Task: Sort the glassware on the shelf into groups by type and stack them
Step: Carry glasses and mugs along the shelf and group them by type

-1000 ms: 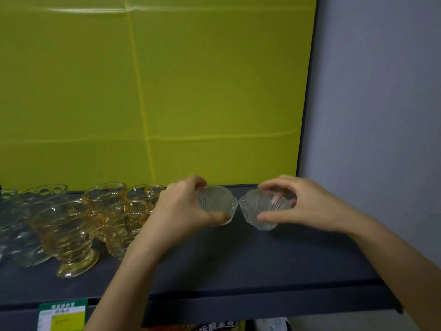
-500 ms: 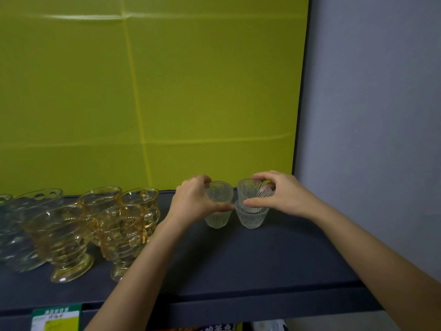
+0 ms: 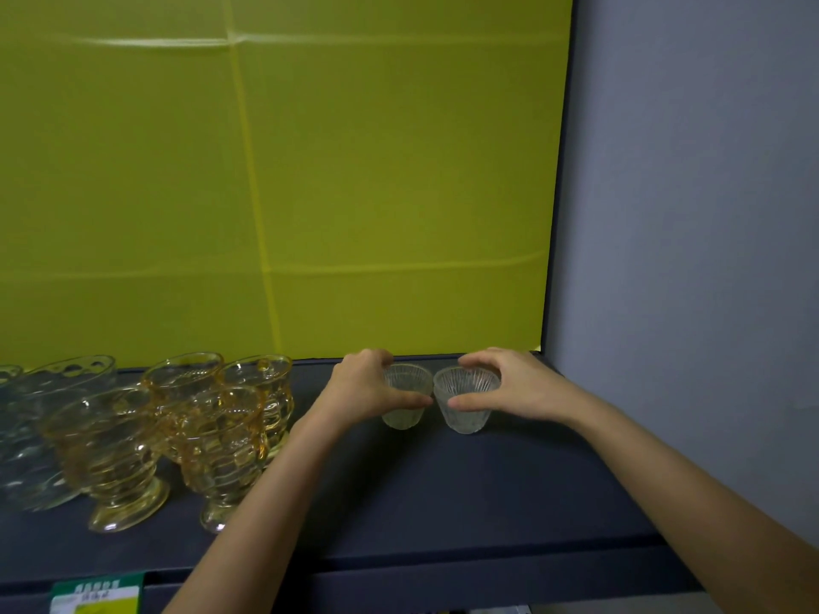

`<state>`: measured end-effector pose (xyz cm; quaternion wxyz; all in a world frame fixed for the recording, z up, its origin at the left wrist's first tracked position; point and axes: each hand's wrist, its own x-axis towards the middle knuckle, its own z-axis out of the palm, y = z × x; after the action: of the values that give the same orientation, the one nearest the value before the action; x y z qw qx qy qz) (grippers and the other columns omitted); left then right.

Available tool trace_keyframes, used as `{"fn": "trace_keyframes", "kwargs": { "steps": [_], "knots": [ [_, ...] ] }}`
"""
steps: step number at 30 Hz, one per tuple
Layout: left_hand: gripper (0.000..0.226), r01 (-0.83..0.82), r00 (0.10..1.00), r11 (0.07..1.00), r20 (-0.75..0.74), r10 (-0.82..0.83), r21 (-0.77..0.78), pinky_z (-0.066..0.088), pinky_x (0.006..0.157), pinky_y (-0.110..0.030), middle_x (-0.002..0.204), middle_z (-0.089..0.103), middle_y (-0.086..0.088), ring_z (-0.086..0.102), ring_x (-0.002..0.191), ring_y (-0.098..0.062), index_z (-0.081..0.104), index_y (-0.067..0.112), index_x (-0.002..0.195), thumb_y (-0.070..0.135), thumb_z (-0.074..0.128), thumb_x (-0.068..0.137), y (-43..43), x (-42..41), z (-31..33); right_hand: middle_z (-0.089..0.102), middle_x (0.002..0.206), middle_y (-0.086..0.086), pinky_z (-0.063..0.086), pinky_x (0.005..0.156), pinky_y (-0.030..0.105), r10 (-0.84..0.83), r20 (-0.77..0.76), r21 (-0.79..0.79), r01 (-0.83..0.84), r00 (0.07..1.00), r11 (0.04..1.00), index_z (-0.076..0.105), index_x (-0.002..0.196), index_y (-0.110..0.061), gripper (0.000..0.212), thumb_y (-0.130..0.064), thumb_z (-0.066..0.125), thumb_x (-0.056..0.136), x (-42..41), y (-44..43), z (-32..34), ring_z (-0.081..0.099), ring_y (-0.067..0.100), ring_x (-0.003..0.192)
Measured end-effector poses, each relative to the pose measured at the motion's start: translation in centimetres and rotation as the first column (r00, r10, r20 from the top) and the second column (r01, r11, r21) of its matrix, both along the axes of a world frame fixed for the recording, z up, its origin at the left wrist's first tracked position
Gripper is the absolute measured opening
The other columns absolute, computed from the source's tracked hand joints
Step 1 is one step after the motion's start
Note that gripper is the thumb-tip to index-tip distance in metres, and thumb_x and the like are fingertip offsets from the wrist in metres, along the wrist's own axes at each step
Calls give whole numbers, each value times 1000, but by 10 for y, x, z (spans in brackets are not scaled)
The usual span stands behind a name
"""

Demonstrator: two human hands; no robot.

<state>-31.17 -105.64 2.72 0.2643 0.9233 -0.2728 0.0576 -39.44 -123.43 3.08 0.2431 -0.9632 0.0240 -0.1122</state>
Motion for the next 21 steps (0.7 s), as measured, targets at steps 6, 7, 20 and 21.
{"fn": "trace_keyframes", "kwargs": {
  "steps": [6, 7, 20, 21],
  "knots": [
    [71, -43, 999, 999, 20, 42, 28, 45, 86, -35, 108, 66, -11, 57, 106, -28, 61, 5, 109, 53, 77, 59, 2, -14, 2, 51, 135, -3, 35, 107, 32, 20, -7, -48, -21, 1000, 999, 48, 133, -20, 74, -52, 71, 70, -6, -1, -1, 45, 13, 125],
    [70, -48, 998, 998, 32, 47, 39, 45, 86, -34, 108, 65, -10, 57, 106, -28, 61, 6, 108, 54, 76, 59, 3, -17, 2, 51, 135, -4, 35, 107, 31, 30, -7, -58, -30, 1000, 998, 48, 133, -20, 74, -51, 71, 70, -8, -1, -2, 45, 13, 125],
    [84, -36, 989, 996, 147, 23, 87, 35, 97, -32, 130, 53, -7, 46, 121, -24, 47, 11, 125, 62, 68, 63, 18, -48, -1, 39, 145, -7, 29, 111, 33, 138, -25, -143, -140, 990, 980, 35, 140, -26, 92, -69, 59, 62, -28, 3, 8, 35, 12, 134],
    [84, -20, 983, 998, 182, 9, 57, 35, 97, -32, 131, 52, -5, 47, 121, -22, 45, 13, 127, 63, 67, 63, 22, -52, 0, 39, 145, -9, 29, 110, 31, 150, 4, -145, -148, 989, 978, 35, 140, -27, 95, -72, 54, 59, -30, 7, 12, 35, 10, 133]
  ]
}}
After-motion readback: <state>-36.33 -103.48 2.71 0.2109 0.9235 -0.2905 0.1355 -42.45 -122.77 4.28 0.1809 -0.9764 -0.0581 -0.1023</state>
